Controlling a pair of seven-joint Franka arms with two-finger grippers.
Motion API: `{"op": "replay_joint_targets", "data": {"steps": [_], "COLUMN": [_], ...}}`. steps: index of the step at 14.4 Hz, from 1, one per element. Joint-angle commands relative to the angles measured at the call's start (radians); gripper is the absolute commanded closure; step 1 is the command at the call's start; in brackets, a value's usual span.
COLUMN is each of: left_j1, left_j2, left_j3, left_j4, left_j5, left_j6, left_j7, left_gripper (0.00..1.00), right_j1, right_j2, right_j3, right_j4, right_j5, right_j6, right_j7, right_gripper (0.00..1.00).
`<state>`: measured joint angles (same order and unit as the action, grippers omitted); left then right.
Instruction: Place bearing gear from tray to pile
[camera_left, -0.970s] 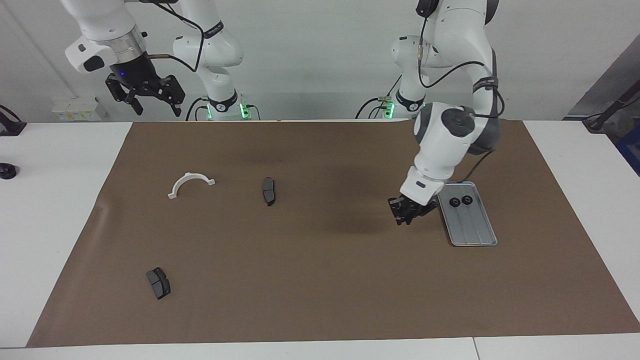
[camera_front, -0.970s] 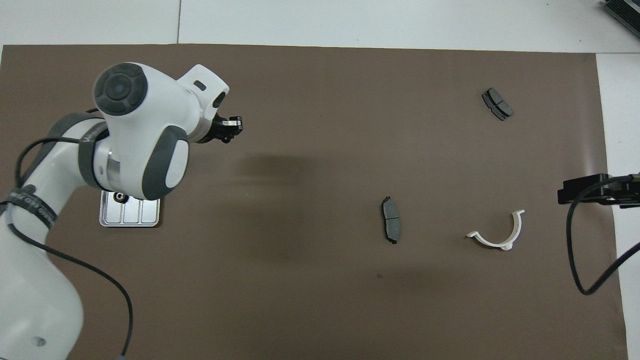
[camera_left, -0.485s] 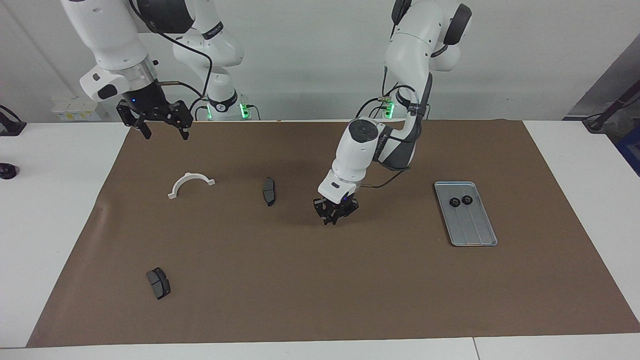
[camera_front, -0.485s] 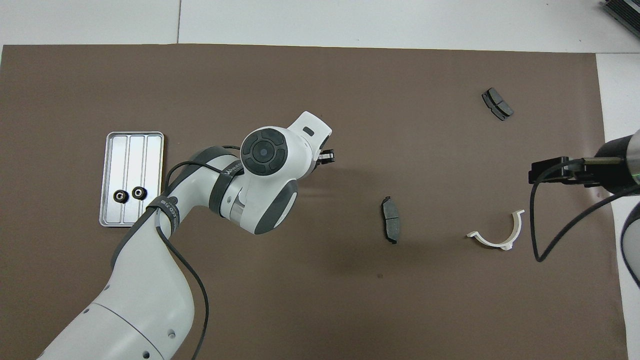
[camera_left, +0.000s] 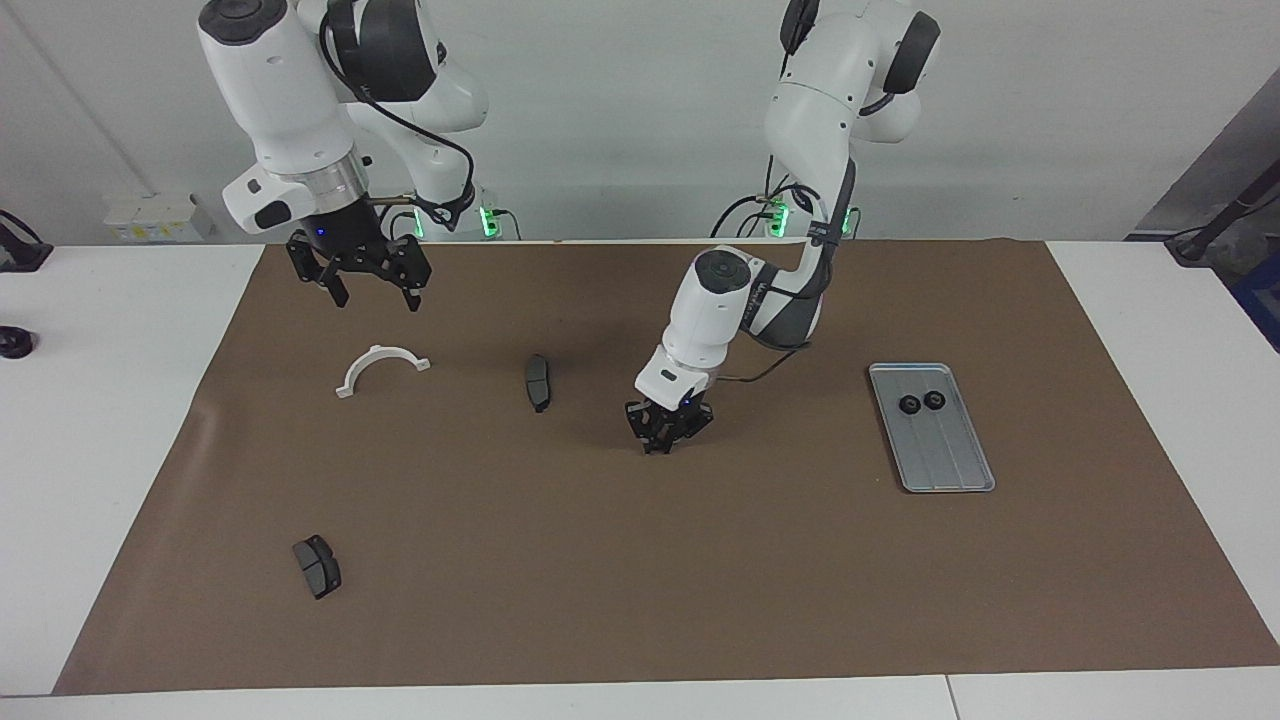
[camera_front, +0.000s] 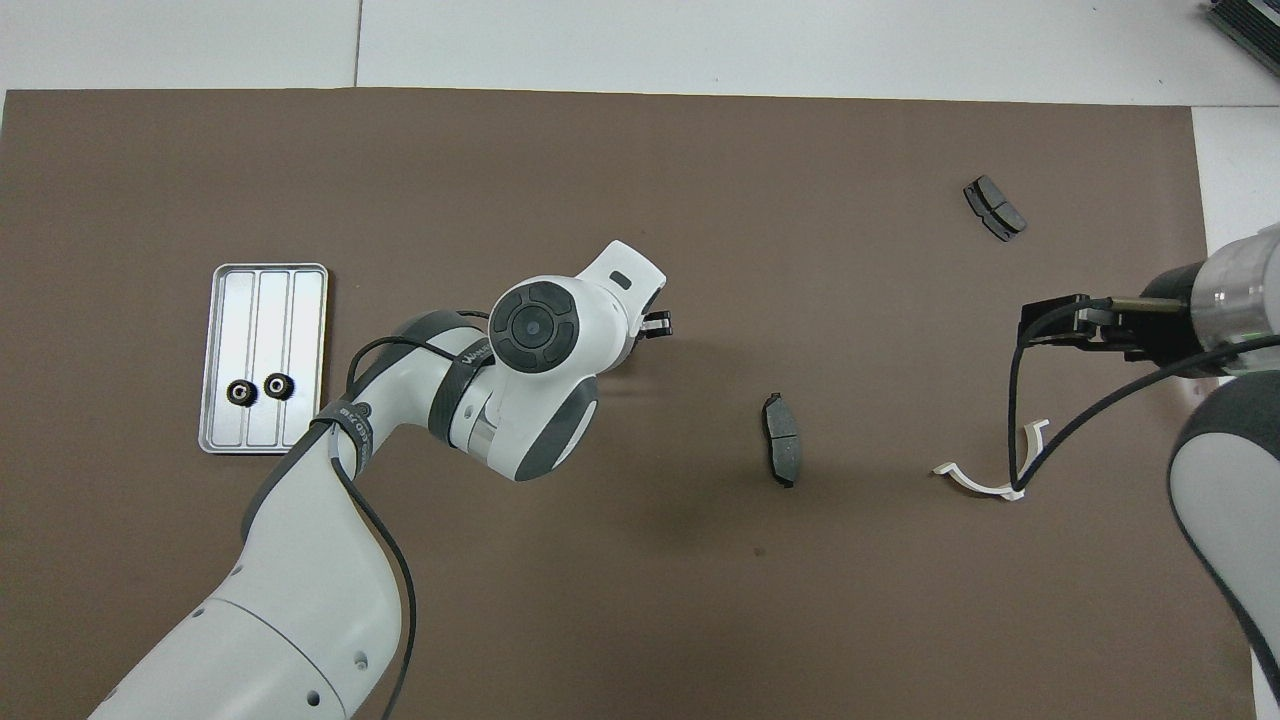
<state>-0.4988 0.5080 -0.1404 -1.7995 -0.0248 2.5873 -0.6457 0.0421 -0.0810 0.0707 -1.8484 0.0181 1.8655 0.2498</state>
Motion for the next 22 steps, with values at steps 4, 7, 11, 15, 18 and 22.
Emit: {"op": "replay_joint_targets", "data": {"steps": [4,7,11,15,18,22], "left_j1": [0.075,0.204,0.353,0.495,0.577,0.605], "left_j2": [-0.139,-0.219,-0.244,-0.264,-0.293,-0.344], "left_j3": [0.022,0.024,0.027,0.027,0.030,0.028], "left_j4": [0.036,0.028,0.000,-0.061,-0.133,-0.306], "left_j5": [0.006,0.008,0.013,0.016,0.037,0.063], "left_j6": [-0.267,-0.412,-0.498,-0.486,-0.469,-0.302], "left_j7": [-0.032,-0.026,-0.029,-0.008,-0.006,-0.055], "left_gripper": [0.00,0.00,0.00,0.00,0.00,0.00], "right_j1": [0.083,0.174,0.280,0.390,0.472,0.522], "right_j2": [0.200,0.357,0.466,0.591,0.670,0.690], "right_j3": [0.000,0.001,-0.002,-0.002,0.000,0.001], "right_j4": [0.134,0.270,0.291,0.402,0.422,0.403], "right_j5": [-0.053,-0.137,-0.150,-0.193,-0.277,-0.274], "right_j6": [0.092,0.105,0.260,0.302,0.345,0.353], "right_j7": [0.113,0.256,0.342,0.449,0.523,0.528], "right_gripper": [0.00,0.00,0.00,0.00,0.00,0.01]}}
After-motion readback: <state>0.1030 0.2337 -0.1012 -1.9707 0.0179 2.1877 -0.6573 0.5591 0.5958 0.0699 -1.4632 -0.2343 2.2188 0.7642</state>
